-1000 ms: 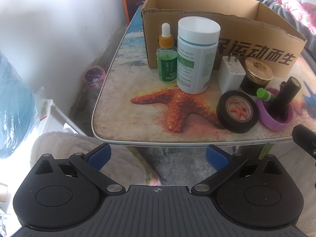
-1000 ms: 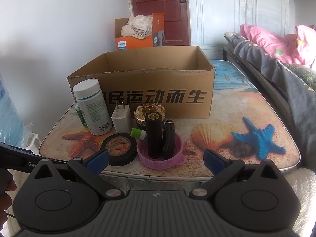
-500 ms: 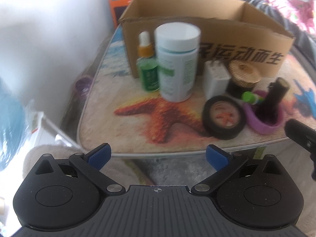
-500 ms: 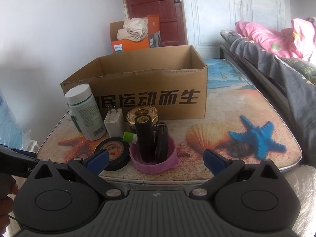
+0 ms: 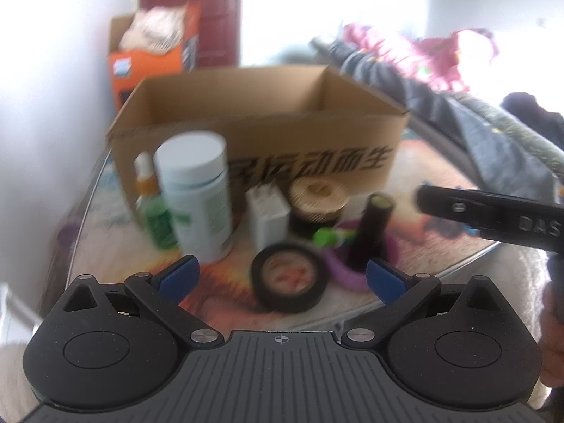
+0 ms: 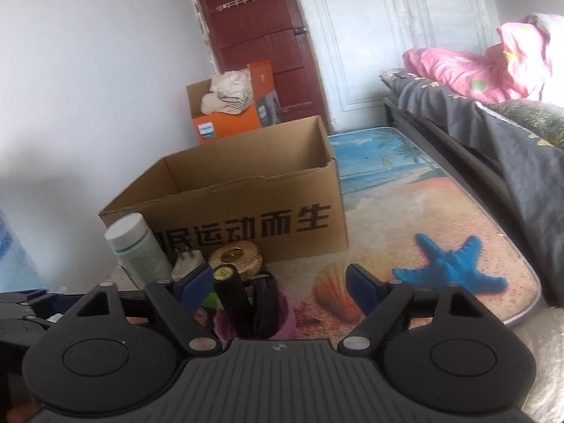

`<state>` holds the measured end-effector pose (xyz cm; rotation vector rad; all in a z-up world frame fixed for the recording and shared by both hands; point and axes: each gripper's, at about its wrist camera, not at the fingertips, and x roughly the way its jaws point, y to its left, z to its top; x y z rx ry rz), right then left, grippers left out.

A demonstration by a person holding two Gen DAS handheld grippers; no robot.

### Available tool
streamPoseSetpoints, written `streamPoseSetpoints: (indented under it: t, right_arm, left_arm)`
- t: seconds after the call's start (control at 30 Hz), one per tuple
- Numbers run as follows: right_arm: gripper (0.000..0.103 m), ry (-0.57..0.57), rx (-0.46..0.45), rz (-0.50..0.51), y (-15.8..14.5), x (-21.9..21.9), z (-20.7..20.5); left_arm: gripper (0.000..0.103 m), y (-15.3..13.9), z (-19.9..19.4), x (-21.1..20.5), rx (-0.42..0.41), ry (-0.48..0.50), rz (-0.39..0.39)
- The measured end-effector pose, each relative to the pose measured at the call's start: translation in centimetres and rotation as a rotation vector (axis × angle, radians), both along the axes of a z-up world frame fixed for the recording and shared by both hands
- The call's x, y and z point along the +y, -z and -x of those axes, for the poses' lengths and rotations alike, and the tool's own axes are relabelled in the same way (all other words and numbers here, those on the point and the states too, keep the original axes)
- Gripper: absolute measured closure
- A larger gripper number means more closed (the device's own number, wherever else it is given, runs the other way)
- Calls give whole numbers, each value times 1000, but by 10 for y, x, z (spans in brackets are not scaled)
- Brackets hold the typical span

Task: Organize rigid objects
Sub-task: 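Grasp the black cylinder in the pink cup with the right gripper, then carry the black cylinder into the cardboard box and open the right gripper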

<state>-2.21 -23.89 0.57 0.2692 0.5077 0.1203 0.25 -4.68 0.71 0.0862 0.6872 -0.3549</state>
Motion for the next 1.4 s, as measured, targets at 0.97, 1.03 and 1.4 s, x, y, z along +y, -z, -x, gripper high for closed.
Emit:
streamPoseSetpoints:
  t: [0.97, 1.03, 1.4]
  right_arm:
    - [76, -276, 35, -130, 21, 1, -45]
    - [76, -283, 36, -130, 21, 2, -47]
    - [77, -290, 37, -168, 10, -2, -49]
  left_arm:
    - [61, 19, -13, -65, -115, 244, -78]
    - [66, 20, -17, -67, -113, 238, -80]
    - [80, 11, -14, -61, -148, 200, -37]
